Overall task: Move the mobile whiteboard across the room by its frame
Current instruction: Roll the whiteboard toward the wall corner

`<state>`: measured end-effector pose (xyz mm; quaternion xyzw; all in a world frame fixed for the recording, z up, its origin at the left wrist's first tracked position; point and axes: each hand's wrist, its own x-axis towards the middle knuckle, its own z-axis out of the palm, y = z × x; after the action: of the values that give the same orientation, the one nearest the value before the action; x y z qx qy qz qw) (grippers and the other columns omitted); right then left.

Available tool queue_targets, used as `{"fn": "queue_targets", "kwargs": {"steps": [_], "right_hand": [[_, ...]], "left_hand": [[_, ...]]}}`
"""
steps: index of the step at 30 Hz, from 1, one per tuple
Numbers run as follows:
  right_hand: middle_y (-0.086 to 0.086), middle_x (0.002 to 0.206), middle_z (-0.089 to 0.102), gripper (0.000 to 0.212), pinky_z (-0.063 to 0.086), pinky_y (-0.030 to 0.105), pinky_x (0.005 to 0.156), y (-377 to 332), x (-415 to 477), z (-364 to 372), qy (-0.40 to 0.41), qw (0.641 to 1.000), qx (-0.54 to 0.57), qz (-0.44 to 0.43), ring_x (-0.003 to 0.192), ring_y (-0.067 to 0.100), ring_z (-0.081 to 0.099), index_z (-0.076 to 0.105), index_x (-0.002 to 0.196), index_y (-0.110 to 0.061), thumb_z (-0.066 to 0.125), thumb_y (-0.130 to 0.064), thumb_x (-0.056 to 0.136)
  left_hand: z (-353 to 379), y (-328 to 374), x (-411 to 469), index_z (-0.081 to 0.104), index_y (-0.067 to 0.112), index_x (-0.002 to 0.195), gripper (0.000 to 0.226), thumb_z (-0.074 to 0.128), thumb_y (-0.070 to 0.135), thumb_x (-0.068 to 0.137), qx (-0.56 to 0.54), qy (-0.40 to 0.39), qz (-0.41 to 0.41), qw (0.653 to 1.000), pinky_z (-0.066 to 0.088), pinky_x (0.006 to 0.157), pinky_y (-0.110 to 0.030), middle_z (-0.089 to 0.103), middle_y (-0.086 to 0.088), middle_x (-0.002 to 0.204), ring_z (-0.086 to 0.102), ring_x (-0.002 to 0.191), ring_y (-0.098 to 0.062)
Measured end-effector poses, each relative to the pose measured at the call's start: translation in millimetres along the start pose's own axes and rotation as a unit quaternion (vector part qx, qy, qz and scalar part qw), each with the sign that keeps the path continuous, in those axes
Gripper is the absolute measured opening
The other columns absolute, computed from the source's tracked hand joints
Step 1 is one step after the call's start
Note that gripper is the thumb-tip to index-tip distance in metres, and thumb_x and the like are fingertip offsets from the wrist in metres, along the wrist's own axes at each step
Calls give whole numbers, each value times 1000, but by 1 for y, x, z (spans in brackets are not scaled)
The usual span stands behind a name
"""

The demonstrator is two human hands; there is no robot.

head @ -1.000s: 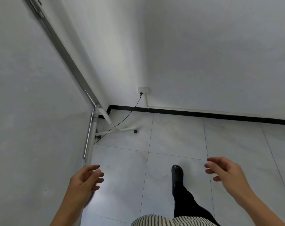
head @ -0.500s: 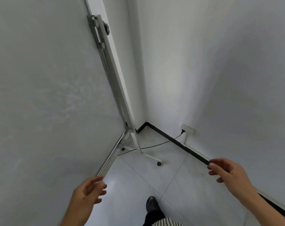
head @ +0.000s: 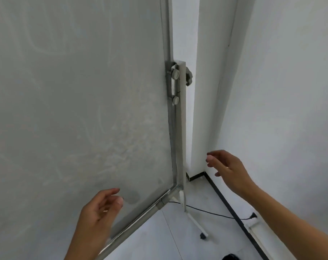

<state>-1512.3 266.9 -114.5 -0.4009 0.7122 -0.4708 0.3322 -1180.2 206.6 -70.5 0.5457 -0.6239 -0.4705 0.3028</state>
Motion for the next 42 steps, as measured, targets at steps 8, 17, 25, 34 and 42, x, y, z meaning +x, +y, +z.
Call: {"fn": "queue_targets", "kwargs": {"steps": [8,17,25,34,42], "right_hand": [[-18,113,61,46,44,13,85,-13,133,16,-264,957,-47,-108,101,-11,56,49,124,-27,60,-47,84],[-9,106,64,46,50,46,90,17,156,37,-341,910,-156,-177,99,21,62,41,125,-31,58,-36,82],[-5,109,60,49,50,38,80,26,104,11,-326,910,-175,-188,90,24,59,37,133,-22,59,-24,89],[-1,116,64,54,42,30,79,60,-16,-34,-289,925,-179,-172,90,15,53,32,138,-20,59,-26,91],[-1,110,62,47,51,48,92,90,-124,-83,-249,943,-164,-149,104,24,61,41,128,-15,63,-24,88]], "left_hand": [[82,101,29,64,41,99,20,65,33,81,28,135,97,986,50,75,-11,72,13,96,69,91,-6],[174,183,66,50,24,130,45,64,37,89,166,168,159,959,56,81,-28,67,4,107,65,98,-11],[189,196,49,62,10,75,29,66,36,87,227,268,217,911,53,57,-40,58,7,54,57,50,-17],[204,183,-61,57,14,60,41,67,47,83,262,272,243,893,40,49,-30,54,3,50,52,47,-21],[235,180,-168,47,17,56,43,67,43,84,236,216,274,907,45,51,-34,46,8,47,47,47,-21]]}}
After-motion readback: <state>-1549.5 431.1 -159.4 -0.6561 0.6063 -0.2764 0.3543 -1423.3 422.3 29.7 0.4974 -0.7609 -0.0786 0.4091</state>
